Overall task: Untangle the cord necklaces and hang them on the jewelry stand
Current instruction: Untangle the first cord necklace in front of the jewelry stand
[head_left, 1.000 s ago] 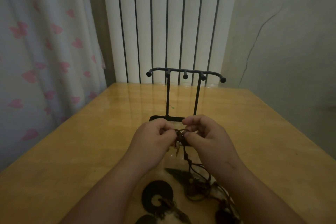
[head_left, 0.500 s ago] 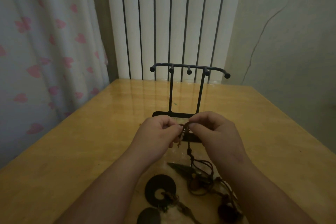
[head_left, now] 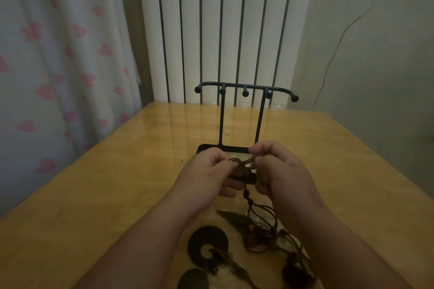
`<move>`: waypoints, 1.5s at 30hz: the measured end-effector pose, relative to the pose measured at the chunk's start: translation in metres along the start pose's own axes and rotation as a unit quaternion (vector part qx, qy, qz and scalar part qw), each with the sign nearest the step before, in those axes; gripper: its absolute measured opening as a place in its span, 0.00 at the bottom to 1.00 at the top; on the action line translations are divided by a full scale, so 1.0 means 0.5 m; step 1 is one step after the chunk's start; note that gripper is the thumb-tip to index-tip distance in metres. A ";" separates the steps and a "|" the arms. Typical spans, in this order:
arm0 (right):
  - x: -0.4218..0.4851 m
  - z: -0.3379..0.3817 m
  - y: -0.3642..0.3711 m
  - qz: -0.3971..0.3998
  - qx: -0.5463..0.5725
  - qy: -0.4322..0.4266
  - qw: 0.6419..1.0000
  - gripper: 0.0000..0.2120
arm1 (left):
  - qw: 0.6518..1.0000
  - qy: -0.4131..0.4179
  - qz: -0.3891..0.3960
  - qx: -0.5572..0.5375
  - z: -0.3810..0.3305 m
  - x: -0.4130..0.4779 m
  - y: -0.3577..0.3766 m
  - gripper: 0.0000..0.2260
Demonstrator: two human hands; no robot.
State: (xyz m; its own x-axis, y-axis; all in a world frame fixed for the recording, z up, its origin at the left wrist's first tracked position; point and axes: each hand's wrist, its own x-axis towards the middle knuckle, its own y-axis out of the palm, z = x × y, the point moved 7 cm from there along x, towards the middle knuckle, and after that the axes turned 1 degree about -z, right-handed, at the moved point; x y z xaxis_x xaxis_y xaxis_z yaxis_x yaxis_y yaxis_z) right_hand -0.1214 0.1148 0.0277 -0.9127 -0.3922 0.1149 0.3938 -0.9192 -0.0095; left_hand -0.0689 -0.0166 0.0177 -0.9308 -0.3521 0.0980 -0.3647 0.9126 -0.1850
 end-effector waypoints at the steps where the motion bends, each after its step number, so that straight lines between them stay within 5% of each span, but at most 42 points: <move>1: -0.001 0.001 0.004 0.013 0.002 -0.001 1.000 0.09 | 0.999 -0.004 0.008 -0.030 -0.001 -0.001 0.001 0.06; 5: -0.011 0.014 0.020 0.071 -0.008 -0.029 0.997 0.07 | 0.995 0.006 0.013 -0.094 -0.006 -0.002 0.003 0.06; 18: -0.010 0.021 0.013 -0.002 -0.135 -0.078 0.988 0.06 | 0.990 0.061 -0.100 -0.081 -0.010 -0.001 -0.032 0.08; 35: -0.005 -0.001 0.022 0.010 -0.145 -0.032 0.989 0.06 | 0.990 0.098 -0.097 -0.020 -0.021 -0.001 -0.024 0.16; 45: -0.005 0.012 0.016 -0.029 -0.257 -0.076 0.963 0.08 | 0.994 0.073 -0.069 -0.032 -0.014 0.004 -0.018 0.24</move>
State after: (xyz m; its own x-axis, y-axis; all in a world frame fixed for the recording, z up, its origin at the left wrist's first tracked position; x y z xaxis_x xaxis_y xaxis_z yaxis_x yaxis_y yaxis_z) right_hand -0.1152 0.1087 0.0333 -0.8892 -0.3660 0.2746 0.2009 -0.8514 -0.4845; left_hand -0.0675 -0.0240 0.0262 -0.8569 -0.4448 0.2605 -0.4819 0.8707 -0.0983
